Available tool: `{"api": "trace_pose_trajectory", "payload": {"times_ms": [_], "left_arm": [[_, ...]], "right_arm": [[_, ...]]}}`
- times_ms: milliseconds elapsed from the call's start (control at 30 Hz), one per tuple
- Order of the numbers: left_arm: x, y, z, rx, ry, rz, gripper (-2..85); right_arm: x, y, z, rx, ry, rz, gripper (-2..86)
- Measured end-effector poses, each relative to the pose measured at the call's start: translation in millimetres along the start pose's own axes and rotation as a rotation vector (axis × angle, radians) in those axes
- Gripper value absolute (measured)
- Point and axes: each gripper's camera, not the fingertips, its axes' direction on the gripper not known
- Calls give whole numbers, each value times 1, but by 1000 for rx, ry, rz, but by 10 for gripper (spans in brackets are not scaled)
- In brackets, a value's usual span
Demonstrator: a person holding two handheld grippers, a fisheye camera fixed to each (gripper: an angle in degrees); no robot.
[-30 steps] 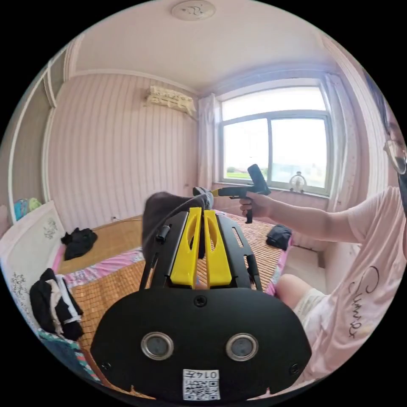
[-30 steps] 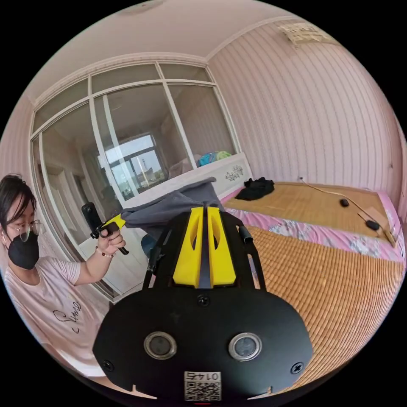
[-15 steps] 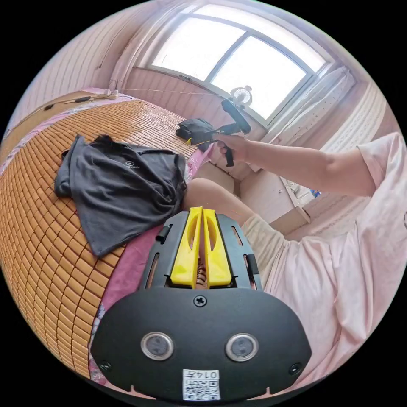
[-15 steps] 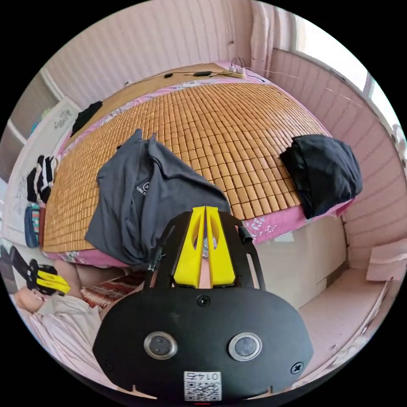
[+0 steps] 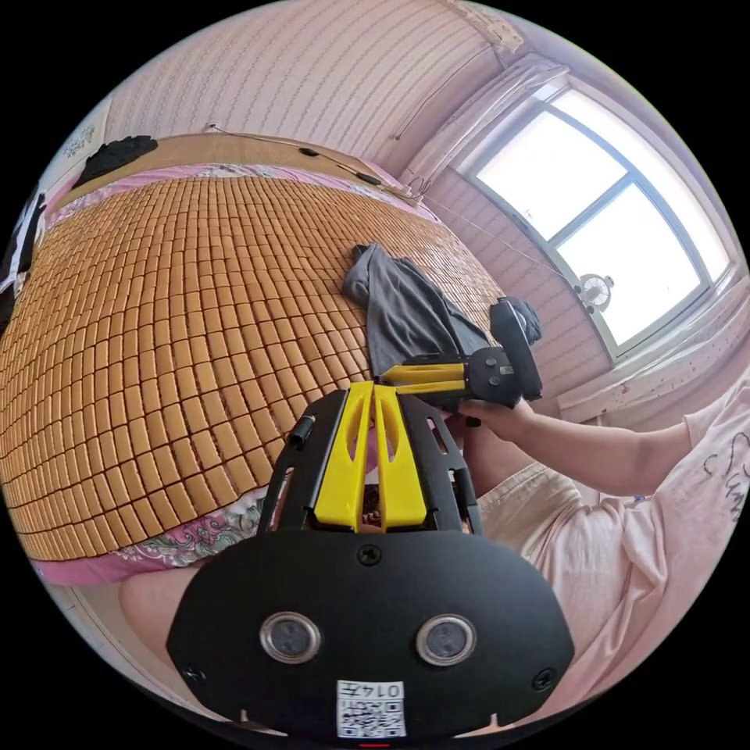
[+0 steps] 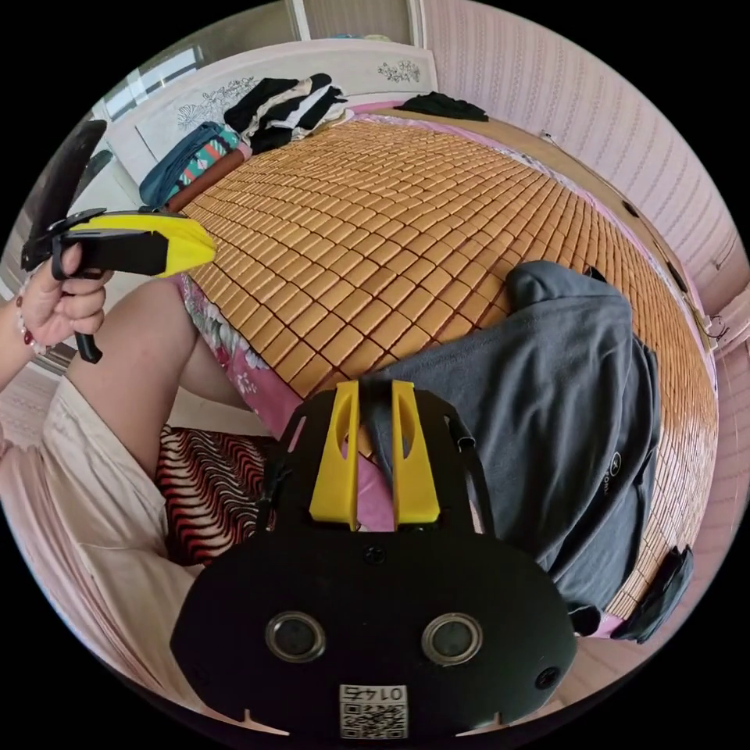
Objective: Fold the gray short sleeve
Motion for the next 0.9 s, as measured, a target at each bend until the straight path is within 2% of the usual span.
{"api": "trace_pose_trajectory", "payload": {"times_ms": [200,267,400,600,767,900], "left_arm": [[6,-75,28,-27,-3,72,38],[17,-116,45,-33,-21,144,50],[28,-174,81,-62,-40,193,54],[11,-240,137,-93,1,-9,71],[36,-276,169,-136,-134,208,98],[38,-298,189,-191,-156,263,128]], "right_arm": [[37,73,-85,-33,-298,59,15],[45,104,-117,-47,-321,68,13],[66,167,-178,-13,-262,183,11],[82,218,-213,12,-194,317,11],[73,244,-232,0,-175,323,11],[68,267,-252,3,-179,367,11]]}}
